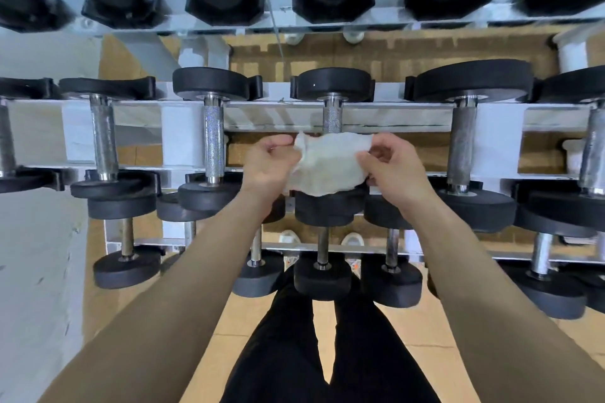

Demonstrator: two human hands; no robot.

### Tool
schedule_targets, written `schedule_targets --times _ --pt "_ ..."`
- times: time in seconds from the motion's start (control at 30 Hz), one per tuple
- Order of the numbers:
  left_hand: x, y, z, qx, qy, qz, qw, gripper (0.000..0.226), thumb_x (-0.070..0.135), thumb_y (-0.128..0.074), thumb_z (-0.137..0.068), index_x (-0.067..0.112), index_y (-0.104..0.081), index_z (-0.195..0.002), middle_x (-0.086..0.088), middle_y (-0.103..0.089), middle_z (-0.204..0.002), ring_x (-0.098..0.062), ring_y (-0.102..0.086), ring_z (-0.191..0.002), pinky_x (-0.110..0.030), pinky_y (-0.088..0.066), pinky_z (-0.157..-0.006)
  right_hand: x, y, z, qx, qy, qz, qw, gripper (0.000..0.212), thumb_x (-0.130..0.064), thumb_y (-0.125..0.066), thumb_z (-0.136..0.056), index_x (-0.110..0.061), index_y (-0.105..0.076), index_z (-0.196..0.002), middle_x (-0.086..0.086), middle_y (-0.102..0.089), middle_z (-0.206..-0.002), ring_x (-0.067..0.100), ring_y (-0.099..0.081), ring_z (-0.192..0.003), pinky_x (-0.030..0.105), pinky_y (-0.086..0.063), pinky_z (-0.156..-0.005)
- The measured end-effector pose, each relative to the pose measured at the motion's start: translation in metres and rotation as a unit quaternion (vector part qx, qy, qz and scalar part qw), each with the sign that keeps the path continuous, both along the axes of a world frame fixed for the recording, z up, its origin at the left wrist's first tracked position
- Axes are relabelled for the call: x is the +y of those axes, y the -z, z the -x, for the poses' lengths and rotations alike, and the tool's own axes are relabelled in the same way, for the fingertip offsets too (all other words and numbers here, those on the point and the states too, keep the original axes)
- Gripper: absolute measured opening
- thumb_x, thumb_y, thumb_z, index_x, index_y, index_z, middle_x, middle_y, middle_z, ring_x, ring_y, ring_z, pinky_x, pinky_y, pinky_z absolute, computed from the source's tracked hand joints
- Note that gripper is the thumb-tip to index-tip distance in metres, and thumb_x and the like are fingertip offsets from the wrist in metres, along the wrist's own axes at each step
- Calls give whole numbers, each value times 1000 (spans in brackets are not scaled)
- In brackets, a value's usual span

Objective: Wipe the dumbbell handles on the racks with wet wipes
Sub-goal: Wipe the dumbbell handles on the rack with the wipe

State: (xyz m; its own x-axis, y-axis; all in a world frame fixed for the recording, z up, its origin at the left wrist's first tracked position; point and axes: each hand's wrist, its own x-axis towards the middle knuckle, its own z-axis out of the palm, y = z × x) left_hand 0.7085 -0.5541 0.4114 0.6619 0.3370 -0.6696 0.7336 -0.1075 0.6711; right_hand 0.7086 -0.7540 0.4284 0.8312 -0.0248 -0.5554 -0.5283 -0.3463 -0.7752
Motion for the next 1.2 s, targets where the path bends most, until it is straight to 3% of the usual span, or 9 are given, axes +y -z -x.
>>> schedule_targets --times 0.17,0.23,0.33,0.5,0.57,0.73,0.87,1.07,1.2 --pt "1 3 6 -154 33 -207 965 9 14 -56 -93 22 -58 -98 5 -65 -95 -17 -63 -91 -28 -49 -83 1 18 -7 -2 -46 185 982 18 -16 -58 -96 -24 -55 -81 -4 -58 -78 17 -54 -75 29 -38 -58" --pt "-13 0 18 -217 77 -196 953 9 19 -55 -88 22 -61 -95 4 -65 -97 -15 -60 -90 -32 -49 -81 5 23 -4 -10 -15 228 973 8 -14 -55 -96 -19 -58 -91 1 -62 -85 25 -58 -82 32 -43 -61" --pt "-33 1 29 -115 150 -128 974 11 25 -62 -89 25 -62 -100 6 -66 -98 -15 -61 -91 -33 -50 -81 10 27 -1 -33 31 274 961 7 -12 -53 -96 -16 -58 -101 6 -64 -97 31 -59 -92 35 -46 -66" --pt "-40 6 37 -157 113 -126 973 14 10 -70 -88 23 -72 -94 10 -71 -90 -8 -66 -81 -21 -51 -79 16 24 2 -108 73 344 930 32 -7 -61 -88 -11 -53 -119 12 -52 -120 32 -52 -109 42 -48 -79" --pt "-41 6 43 -186 62 -113 974 20 6 -69 -87 26 -70 -86 14 -71 -81 -10 -70 -75 -24 -55 -73 25 18 4 -153 77 279 945 29 -14 -64 -89 -13 -53 -116 6 -54 -116 23 -53 -104 38 -50 -85" --pt "-46 6 46 -181 -104 -97 973 30 2 -64 -87 31 -60 -79 16 -66 -75 2 -61 -71 -14 -47 -70 55 20 -1 84 -104 129 983 56 -31 -81 -82 -11 -53 -125 0 -61 -114 19 -59 -104 30 -45 -77" --pt "-52 12 36 -147 -191 -74 968 21 3 -61 -87 23 -59 -81 10 -62 -76 4 -55 -64 -12 -42 -67 63 37 -20 127 -121 137 975 44 -20 -87 -72 -11 -69 -111 0 -72 -104 19 -69 -97 28 -51 -73" --pt "-60 19 25 -131 -242 -74 958 17 5 -56 -91 21 -56 -86 10 -60 -79 8 -54 -66 -5 -37 -64 68 41 -35 219 23 -9 975 29 -8 -90 -71 -6 -69 -90 5 -73 -80 10 -69 -64 19 -53 -50" --pt "-62 26 27 -146 -243 -86 955 19 8 -53 -91 26 -54 -86 11 -61 -84 1 -53 -74 -21 -43 -75 76 48 -41 227 151 -115 955 32 -5 -90 -71 2 -72 -96 15 -75 -87 21 -71 -66 32 -60 -62"
